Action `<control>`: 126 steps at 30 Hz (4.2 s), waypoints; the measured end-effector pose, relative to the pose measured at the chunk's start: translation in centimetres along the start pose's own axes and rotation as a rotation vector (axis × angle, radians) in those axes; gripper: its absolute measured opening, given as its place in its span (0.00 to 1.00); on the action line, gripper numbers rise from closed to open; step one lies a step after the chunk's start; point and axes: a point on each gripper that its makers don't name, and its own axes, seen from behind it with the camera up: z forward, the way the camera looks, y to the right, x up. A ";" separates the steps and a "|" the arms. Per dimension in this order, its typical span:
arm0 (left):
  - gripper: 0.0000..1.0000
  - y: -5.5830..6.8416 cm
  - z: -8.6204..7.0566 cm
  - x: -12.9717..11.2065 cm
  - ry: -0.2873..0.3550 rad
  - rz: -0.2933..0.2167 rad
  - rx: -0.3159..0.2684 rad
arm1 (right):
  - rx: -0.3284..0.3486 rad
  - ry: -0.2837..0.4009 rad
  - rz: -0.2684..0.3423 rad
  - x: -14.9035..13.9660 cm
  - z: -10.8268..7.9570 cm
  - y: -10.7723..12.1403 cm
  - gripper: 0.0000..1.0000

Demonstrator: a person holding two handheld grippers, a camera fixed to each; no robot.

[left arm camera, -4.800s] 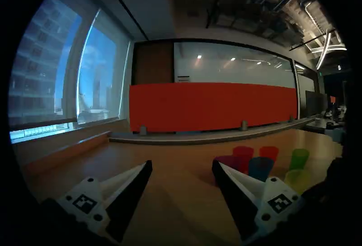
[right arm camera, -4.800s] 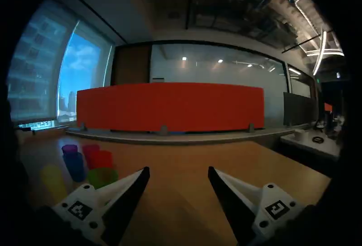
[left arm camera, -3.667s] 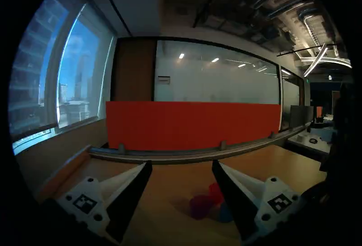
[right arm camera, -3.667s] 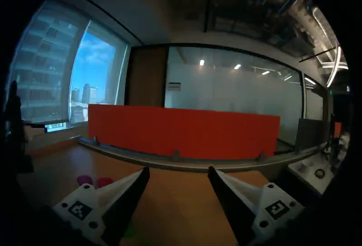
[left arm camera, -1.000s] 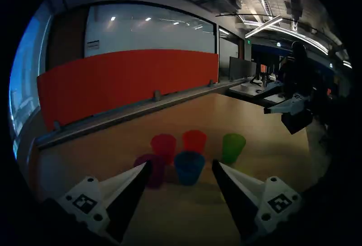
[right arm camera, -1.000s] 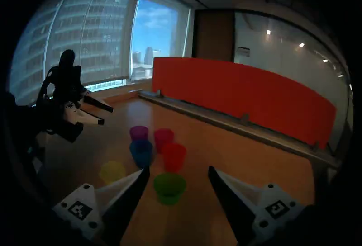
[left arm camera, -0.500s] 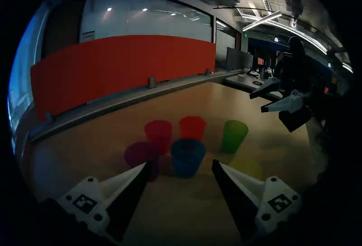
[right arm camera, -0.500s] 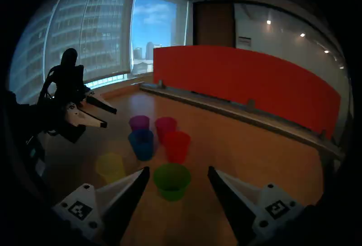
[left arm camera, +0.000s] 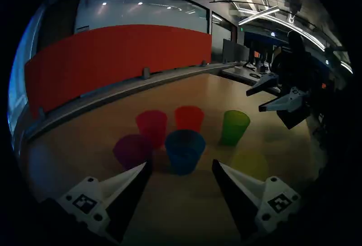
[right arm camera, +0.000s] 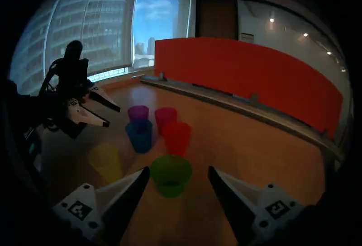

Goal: Pour water

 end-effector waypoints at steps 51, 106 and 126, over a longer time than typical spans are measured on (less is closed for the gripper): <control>0.98 1.1 6.6 -0.6 -0.132 0.067 -0.085 | 0.043 -0.073 -0.019 -3.4 3.7 -1.1 1.00; 0.87 0.5 8.4 -0.7 -0.153 0.114 -0.068 | 0.050 -0.089 -0.047 -4.0 6.9 -1.2 0.96; 0.87 1.0 7.6 -0.2 -0.133 0.096 -0.070 | 0.059 -0.070 -0.060 -2.9 5.5 -1.7 0.91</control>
